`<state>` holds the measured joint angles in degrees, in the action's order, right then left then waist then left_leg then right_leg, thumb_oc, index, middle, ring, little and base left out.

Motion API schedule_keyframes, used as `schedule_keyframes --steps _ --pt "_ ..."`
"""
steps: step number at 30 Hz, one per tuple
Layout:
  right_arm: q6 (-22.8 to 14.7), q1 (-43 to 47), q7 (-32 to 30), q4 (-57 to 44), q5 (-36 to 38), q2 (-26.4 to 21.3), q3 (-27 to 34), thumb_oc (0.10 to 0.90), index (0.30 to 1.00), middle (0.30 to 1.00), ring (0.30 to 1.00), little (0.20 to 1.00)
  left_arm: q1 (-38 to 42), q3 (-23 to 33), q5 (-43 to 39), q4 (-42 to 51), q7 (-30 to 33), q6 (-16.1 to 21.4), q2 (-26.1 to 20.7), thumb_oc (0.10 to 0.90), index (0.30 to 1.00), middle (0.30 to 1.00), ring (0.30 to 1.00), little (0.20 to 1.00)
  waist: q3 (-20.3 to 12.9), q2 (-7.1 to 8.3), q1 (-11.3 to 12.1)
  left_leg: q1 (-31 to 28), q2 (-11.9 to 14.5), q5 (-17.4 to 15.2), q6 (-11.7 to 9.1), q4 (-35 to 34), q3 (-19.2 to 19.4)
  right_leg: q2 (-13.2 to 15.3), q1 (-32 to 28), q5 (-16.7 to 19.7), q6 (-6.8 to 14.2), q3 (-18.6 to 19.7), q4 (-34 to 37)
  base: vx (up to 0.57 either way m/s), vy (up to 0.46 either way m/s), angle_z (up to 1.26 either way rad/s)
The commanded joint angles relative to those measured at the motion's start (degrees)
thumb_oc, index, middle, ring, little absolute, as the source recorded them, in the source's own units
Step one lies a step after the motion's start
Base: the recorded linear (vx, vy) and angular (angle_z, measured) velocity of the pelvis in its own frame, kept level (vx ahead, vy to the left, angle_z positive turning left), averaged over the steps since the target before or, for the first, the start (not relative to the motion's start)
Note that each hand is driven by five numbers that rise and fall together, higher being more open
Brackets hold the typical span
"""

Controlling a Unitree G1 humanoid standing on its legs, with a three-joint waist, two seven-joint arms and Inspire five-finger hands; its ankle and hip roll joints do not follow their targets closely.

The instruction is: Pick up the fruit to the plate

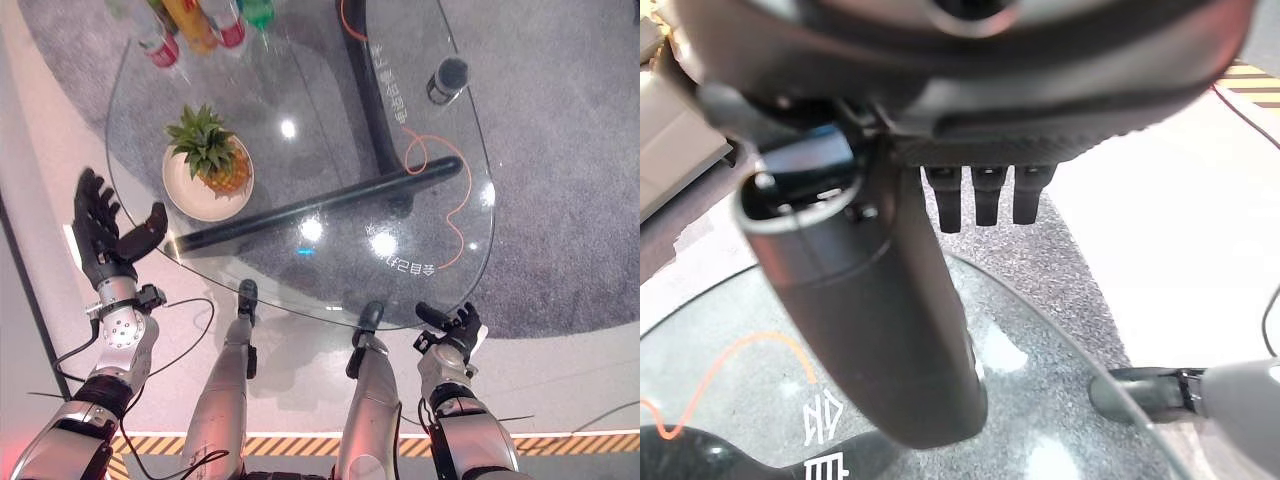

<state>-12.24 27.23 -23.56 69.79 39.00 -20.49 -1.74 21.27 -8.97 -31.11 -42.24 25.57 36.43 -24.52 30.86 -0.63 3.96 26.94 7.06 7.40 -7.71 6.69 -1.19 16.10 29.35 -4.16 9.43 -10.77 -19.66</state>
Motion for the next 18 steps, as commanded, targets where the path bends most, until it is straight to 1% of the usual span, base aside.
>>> schedule_keyframes --steps 1,2,3,4,5,6,8,11,12,14,16,18 --pt "-0.04 -7.1 2.48 -0.33 -2.89 -4.73 3.38 0.8 0.9 0.9 0.9 0.9 1.06 4.71 -2.84 -1.36 -3.75 -0.82 -1.24 0.8 0.9 0.9 0.9 0.9 -1.07 0.96 0.01 -4.27 -1.31 -4.49 1.74 1.49 1.62 -1.24 -7.39 6.62 -0.45 -0.84 7.87 -0.01 0.036 -0.07" --pt "0.75 -8.05 3.91 -0.1 -3.36 -4.59 3.62 0.8 0.9 0.9 0.9 0.9 0.12 5.03 -4.08 -2.46 -5.74 -2.47 -0.9 0.8 0.9 0.9 0.9 0.9 -1.08 0.83 0.05 -6.29 -1.15 -4.1 1.59 0.27 1.94 -1.06 -9.49 6.83 -0.23 -0.94 8.8 0.04 0.042 -0.05" --pt "1.66 -9.14 5.64 0.13 -4.01 -4.35 3.58 0.8 0.9 0.9 0.9 0.9 -0.98 5.21 -4.32 -3.74 -6.81 -3.51 -0.53 0.8 0.9 0.9 0.9 0.9 -1.94 0.68 -0.07 -8.1 -1.0 -4.02 1.45 -1.05 2.17 -1.04 -11.17 6.77 -0.03 -0.85 9.7 0.05 0.052 -0.02" --pt "2.59 -10.0 6.7 0.33 -4.6 -4.1 3.52 0.8 0.9 0.9 0.9 0.9 -2.12 5.58 -4.17 -4.93 -8.31 -4.21 -0.11 0.8 0.9 0.9 0.9 0.9 -3.19 0.6 -0.15 -9.33 -0.91 -3.29 1.37 -2.5 2.45 -1.08 -12.58 7.34 0.01 -0.91 11.07 0.09 0.063 0.02" --pt "3.9 -11.15 8.67 0.9 -5.66 -3.54 3.4 0.8 0.9 0.9 0.9 0.9 -3.65 5.83 -3.42 -6.96 -10.38 -5.72 0.45 0.8 0.9 0.9 0.9 0.9 -4.9 0.62 -0.31 -11.16 -0.69 -2.93 1.21 -4.11 2.84 -1.21 -14.63 7.49 0.05 -0.79 12.59 0.11 0.059 0.08" --pt "4.95 -12.18 10.51 1.47 -6.35 -3.16 3.24 0.8 0.9 0.9 0.9 0.9 -4.7 5.96 -1.86 -8.51 -11.02 -6.92 0.67 0.8 0.9 0.9 0.9 0.9 -6.31 0.7 -0.36 -12.42 -0.62 -2.59 1.12 -5.21 2.97 -1.25 -16.16 7.78 0.04 -0.88 13.89 0.14 0.052 0.07" --pt "6.69 -13.74 13.27 2.62 -7.42 -2.39 2.73 0.8 0.9 0.9 0.9 0.9 -6.32 5.8 1.07 -12.04 -12.88 -10.55 1.25 0.8 0.9 0.9 0.9 0.9 -8.95 0.95 -0.6 -14.87 -0.38 -2.02 0.93 -7.09 3.46 -1.29 -18.89 8.37 0.23 -1.03 16.0 0.13 0.047 -0.02" --pt "10.67 -15.95 18.6 5.34 -10.92 -1.45 1.59 0.8 0.9 0.9 0.9 0.9 -8.07 4.72 6.88 -20.74 -15.05 -16.94 2.7 0.8 0.9 0.9 0.9 0.9 -13.15 1.3 -1.47 -19.44 0.33 -1.16 0.72 -9.95 4.56 -1.7 -23.06 9.5 0.48 -0.64 18.68 0.17 0.078 -0.02" --pt "11.82 -16.49 20.15 6.35 -12.29 -1.32 1.35 0.8 0.9 0.9 0.9 0.9 -8.51 4.51 8.26 -23.0 -15.72 -17.49 3.1 0.8 0.9 0.9 0.9 0.9 -14.34 1.31 -1.67 -20.76 0.57 -1.13 0.68 -10.62 4.88 -1.88 -24.21 9.62 0.48 -0.56 19.24 0.2 0.076 0.04" --pt "12.93 -17.85 21.68 8.38 -15.1 -0.84 0.95 0.8 0.9 0.9 0.9 0.9 -9.44 3.92 10.19 -26.76 -17.86 -19.0 4.22 0.8 0.9 0.9 0.9 0.9 -17.0 1.27 -2.03 -23.14 0.95 -1.35 0.59 -11.49 5.3 -2.03 -26.69 9.93 0.61 -0.67 20.56 0.24 0.071 -0.04" --pt "14.08 -19.22 22.79 9.59 -18.09 -0.07 0.42 0.8 0.9 0.9 0.9 0.9 -10.68 3.71 11.64 -28.98 -20.16 -21.43 5.18 0.8 0.9 0.9 0.9 0.9 -19.21 1.16 -2.11 -24.85 1.06 -1.81 0.53 -11.69 5.54 -2.1 -28.73 10.19 0.73 -0.95 21.66 0.22 0.053 -0.01" --pt "15.15 -20.07 23.48 10.02 -19.19 0.8 0.29 0.8 0.9 0.9 0.9 0.9 -11.75 3.73 13.59 -31.28 -22.4 -24.69 5.75 0.8 0.9 0.9 0.9 0.9 -21.18 1.18 -2.13 -26.21 1.37 -2.22 0.37 -11.69 5.96 -2.04 -30.44 10.48 0.94 -1.49 22.63 0.17 0.028 0.01"
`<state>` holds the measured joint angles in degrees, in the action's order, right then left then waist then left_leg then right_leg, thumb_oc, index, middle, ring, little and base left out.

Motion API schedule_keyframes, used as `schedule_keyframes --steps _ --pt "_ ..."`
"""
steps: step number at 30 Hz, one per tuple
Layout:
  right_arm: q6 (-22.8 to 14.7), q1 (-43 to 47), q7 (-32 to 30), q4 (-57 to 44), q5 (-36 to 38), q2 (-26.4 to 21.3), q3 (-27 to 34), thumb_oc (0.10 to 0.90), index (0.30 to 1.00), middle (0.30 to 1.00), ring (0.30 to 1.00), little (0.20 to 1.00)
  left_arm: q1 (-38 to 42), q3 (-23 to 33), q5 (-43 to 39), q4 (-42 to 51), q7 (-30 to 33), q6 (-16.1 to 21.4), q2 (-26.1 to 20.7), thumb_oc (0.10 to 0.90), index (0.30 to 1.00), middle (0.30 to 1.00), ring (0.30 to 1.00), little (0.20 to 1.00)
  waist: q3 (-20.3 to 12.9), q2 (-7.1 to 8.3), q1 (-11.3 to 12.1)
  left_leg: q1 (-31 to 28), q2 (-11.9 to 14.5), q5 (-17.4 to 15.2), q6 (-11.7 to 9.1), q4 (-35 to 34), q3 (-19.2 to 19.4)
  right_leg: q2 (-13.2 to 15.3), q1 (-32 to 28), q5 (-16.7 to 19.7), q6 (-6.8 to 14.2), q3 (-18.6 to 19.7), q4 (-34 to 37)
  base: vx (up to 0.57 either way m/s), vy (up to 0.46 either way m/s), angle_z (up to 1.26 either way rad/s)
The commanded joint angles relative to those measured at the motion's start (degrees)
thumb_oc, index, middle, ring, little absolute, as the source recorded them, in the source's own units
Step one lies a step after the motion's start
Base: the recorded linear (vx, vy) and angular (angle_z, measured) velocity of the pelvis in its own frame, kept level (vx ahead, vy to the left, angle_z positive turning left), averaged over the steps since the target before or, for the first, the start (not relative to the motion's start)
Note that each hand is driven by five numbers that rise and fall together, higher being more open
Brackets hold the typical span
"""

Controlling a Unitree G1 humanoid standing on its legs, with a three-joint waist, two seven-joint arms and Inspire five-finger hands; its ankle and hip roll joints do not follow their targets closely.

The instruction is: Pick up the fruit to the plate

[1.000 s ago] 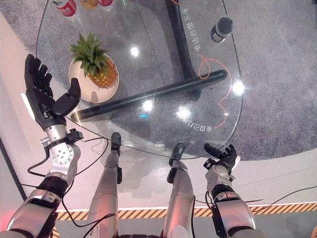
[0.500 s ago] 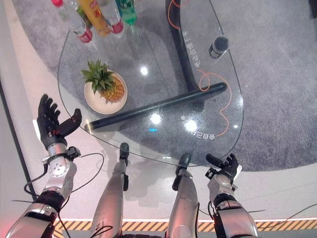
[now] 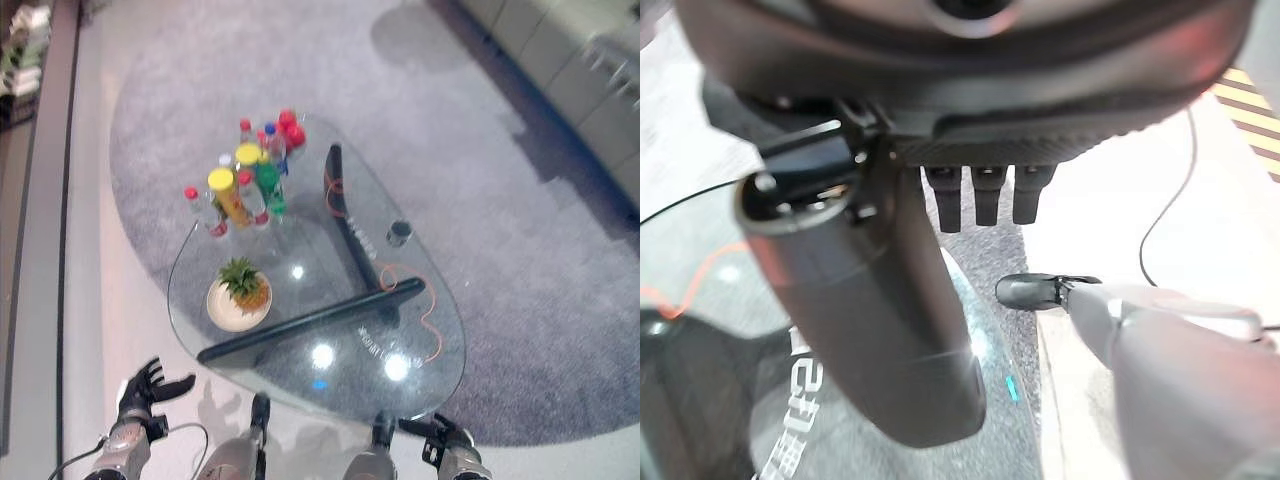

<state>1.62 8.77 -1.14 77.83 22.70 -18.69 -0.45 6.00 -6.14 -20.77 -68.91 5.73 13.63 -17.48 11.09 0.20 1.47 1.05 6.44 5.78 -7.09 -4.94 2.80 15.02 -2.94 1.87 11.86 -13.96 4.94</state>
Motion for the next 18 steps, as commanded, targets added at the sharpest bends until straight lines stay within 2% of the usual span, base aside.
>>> schedule_keyframes --steps 1,6,7,12,18 --pt "1.45 -1.86 1.14 2.14 -3.44 -0.57 -1.11 0.8 0.9 0.9 0.9 0.9 3.07 1.16 4.46 -5.67 -3.02 -2.98 -0.92 0.8 0.9 0.9 0.9 0.9 -2.15 0.41 0.32 -0.98 2.09 -0.81 -0.32 -0.06 2.16 -1.02 1.05 4.57 -1.45 1.53 -1.5 0.15 0.021 -0.03" --pt "2.76 -2.08 1.97 2.9 -7.46 0.96 -2.06 0.8 0.9 0.9 0.9 0.9 1.55 1.23 8.37 -8.52 -7.18 -7.94 0.04 0.8 0.9 0.9 0.9 0.9 -4.56 0.4 -0.06 -3.39 2.15 -1.82 -0.39 -0.06 2.93 -1.12 -1.4 4.4 -1.37 1.65 -0.4 0.1 0.029 -0.07" --pt "3.42 -2.1 1.98 3.19 -8.13 1.26 -2.41 0.8 0.9 0.9 0.9 0.9 1.43 0.78 9.04 -8.81 -8.61 -9.96 0.23 0.8 0.9 0.9 0.9 0.9 -4.96 0.34 -0.17 -3.9 2.16 -2.11 -0.35 -0.06 3.12 -1.04 -1.79 4.33 -1.33 1.75 -0.27 0.08 0.033 -0.02" --pt "4.1 -2.55 2.26 4.1 -10.3 1.41 -2.94 0.8 0.9 0.9 0.9 0.9 1.12 -1.28 10.63 -9.62 -13.95 -13.66 0.75 0.8 0.9 0.9 0.9 0.9 -5.98 0.07 -0.81 -5.25 2.29 -2.88 -0.17 -0.06 3.97 -0.95 -2.72 4.11 -1.21 2.0 -0.05 0.06 0.025 -0.02" --pt "4.43 -3.12 3.08 4.58 -12.01 1.49 -3.32 0.8 0.9 0.9 0.9 0.9 0.93 -2.32 12.25 -9.77 -15.68 -14.65 0.47 0.8 0.9 0.9 0.9 0.9 -6.86 -0.27 -1.58 -6.14 2.57 -3.34 -0.01 -0.06 4.71 -0.89 -3.14 3.82 -1.1 2.21 -0.12 0.04 0.016 -0.02"
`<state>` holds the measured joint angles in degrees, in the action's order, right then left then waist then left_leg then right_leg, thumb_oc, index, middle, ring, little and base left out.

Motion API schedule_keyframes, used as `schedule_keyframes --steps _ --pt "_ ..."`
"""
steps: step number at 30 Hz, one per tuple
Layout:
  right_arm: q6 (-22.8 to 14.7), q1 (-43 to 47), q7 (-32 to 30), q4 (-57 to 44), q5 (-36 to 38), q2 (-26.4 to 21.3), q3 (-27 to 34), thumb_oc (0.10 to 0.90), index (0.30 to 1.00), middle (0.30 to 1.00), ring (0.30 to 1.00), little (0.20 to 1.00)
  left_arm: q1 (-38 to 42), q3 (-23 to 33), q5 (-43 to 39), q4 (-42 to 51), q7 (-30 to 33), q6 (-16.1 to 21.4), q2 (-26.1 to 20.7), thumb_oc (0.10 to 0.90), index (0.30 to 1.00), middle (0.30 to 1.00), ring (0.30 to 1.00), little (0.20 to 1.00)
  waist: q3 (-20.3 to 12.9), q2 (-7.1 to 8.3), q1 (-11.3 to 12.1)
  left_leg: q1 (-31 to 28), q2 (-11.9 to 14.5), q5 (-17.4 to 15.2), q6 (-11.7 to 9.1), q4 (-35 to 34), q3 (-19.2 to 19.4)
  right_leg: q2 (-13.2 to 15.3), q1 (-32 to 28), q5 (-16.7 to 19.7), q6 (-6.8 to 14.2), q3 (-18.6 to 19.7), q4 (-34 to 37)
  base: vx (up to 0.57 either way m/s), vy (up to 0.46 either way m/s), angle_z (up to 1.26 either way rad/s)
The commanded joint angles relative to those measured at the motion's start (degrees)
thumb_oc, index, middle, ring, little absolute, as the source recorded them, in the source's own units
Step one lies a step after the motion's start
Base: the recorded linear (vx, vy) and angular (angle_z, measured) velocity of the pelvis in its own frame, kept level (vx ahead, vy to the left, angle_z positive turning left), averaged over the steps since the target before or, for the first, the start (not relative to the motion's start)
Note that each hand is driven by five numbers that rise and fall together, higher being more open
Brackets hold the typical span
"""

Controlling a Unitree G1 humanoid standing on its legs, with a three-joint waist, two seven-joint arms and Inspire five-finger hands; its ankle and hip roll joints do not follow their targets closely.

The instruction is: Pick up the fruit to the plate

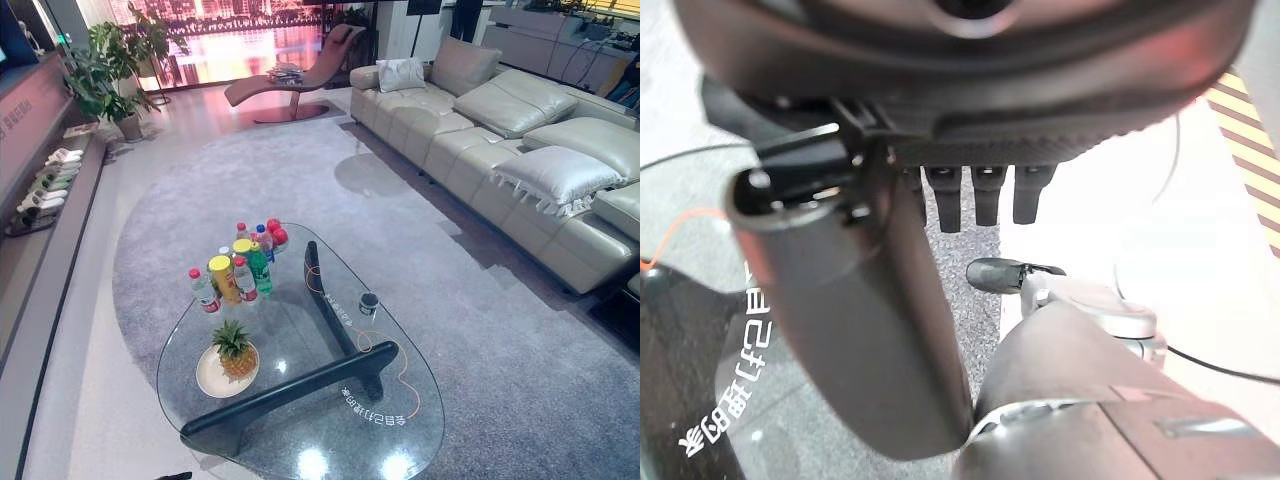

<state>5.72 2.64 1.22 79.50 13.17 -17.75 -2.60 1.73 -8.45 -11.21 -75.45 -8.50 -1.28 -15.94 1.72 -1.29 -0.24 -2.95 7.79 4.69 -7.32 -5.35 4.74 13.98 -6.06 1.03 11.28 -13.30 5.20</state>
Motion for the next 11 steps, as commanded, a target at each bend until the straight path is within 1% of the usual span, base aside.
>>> schedule_keyframes --steps 1,11 --pt "0.39 2.97 0.74 2.92 -2.48 0.62 -1.26 0.8 0.9 0.9 0.9 0.9 5.19 -0.17 2.9 -3.18 -1.38 0.26 -0.99 0.8 0.9 0.9 0.9 0.9 2.45 1.2 0.1 -2.2 1.25 -2.25 0.22 0.35 2.8 0.15 -0.03 4.64 -0.51 1.56 -0.39 0.03 0.006 -0.05" --pt "0.32 2.72 2.35 2.83 -2.3 0.95 -2.23 0.8 0.9 0.9 0.9 0.9 5.21 -1.3 4.39 -3.07 -2.14 0.22 -0.81 0.8 0.9 0.9 0.9 0.9 1.87 1.25 -0.35 -2.51 1.82 -2.19 0.11 0.35 2.84 -0.08 -0.26 4.45 -0.56 2.36 -0.34 0.01 -0.006 -0.03"
